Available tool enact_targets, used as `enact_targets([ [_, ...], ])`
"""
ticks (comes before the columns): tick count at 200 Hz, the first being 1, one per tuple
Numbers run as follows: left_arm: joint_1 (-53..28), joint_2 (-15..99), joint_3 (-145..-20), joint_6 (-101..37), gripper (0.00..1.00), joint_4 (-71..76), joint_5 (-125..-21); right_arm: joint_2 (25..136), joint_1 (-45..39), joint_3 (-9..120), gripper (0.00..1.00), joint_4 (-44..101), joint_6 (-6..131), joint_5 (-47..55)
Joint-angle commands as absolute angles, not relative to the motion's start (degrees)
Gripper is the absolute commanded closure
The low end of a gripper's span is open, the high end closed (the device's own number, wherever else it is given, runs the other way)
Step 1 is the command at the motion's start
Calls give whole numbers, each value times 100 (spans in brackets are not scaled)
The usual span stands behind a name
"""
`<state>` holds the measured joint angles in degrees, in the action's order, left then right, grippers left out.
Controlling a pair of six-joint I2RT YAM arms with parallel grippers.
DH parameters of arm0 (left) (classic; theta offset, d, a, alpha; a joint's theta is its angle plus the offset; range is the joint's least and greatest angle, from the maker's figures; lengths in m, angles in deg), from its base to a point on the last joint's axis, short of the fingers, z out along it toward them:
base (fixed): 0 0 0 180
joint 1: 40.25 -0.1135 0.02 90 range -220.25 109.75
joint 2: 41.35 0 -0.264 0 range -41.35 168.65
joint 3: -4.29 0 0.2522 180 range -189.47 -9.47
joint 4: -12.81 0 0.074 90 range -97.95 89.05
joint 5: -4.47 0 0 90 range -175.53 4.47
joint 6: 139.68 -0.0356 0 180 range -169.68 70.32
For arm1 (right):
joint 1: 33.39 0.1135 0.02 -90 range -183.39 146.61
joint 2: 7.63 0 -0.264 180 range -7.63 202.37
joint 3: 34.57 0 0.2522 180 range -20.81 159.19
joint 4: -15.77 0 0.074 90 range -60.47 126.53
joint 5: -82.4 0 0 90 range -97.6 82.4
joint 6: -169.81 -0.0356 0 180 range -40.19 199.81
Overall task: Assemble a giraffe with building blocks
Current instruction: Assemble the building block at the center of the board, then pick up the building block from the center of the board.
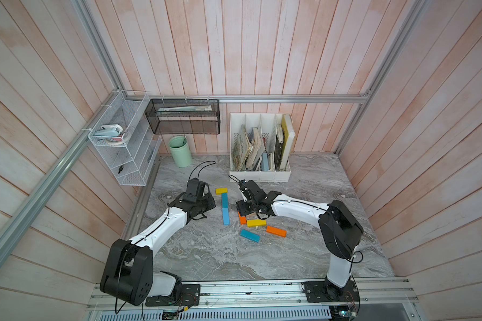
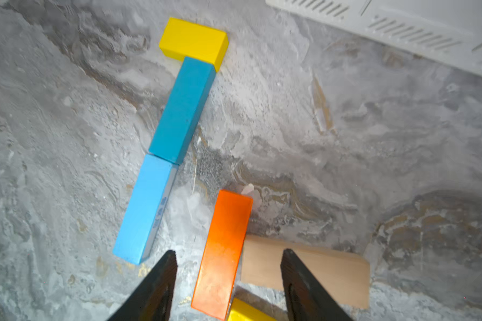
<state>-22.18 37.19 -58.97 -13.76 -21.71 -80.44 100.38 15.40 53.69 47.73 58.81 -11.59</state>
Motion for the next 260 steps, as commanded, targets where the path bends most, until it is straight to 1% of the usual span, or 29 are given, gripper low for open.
enact_targets([
  [1, -2225, 3542, -5691, -1454, 68, -2420, -8078, 10130, 1613, 5146, 44, 5106, 5962, -1029],
  [15, -2225, 3485, -5647, -1426, 68, -2401, -8078, 10228, 1629, 5133, 49, 5043, 5902, -859],
  [27, -2223, 3484, -5641, -1428, 68, -2411, -8069, 10332, 1689, 5181, 51, 5030, 5898, -798],
  [83, -2230, 3473, -5571, -1429, 68, -2391, -8056, 10708, 1908, 5434, 51, 5106, 5759, -776],
  [132, -2231, 3430, -5544, -1445, 68, -2403, -8037, 10923, 1912, 5535, 51, 5241, 5522, -1168],
  [138, -2232, 3424, -5544, -1444, 68, -2402, -8034, 10934, 1908, 5539, 54, 5247, 5504, -1202],
  [156, -2235, 3432, -5544, -1453, 68, -2381, -8019, 10967, 1908, 5590, 71, 5224, 5466, -1252],
  [167, -2232, 3441, -5544, -1453, 68, -2383, -8008, 10986, 1908, 5631, 78, 5240, 5458, -1231],
  [184, -2232, 3441, -5544, -1452, 68, -2372, -7994, 10934, 1925, 5664, 81, 5273, 5412, -1242],
  [190, -2232, 3441, -5544, -1453, 68, -2364, -7995, 10885, 1945, 5654, 83, 5287, 5393, -1263],
  [219, -2234, 3458, -5537, -1445, 68, -2293, -7959, 10478, 2215, 5577, 84, 5522, 5096, -1550],
  [234, -2240, 3450, -5481, -1384, 68, -2209, -7947, 10251, 2498, 5557, 84, 5693, 4722, -1745],
  [245, -2241, 3436, -5440, -1328, 69, -2145, -7924, 10103, 2733, 5544, 86, 5778, 4320, -1850],
  [260, -2241, 3415, -5399, -1253, 70, -2086, -7877, 9943, 3036, 5548, 87, 5780, 3792, -1817],
])
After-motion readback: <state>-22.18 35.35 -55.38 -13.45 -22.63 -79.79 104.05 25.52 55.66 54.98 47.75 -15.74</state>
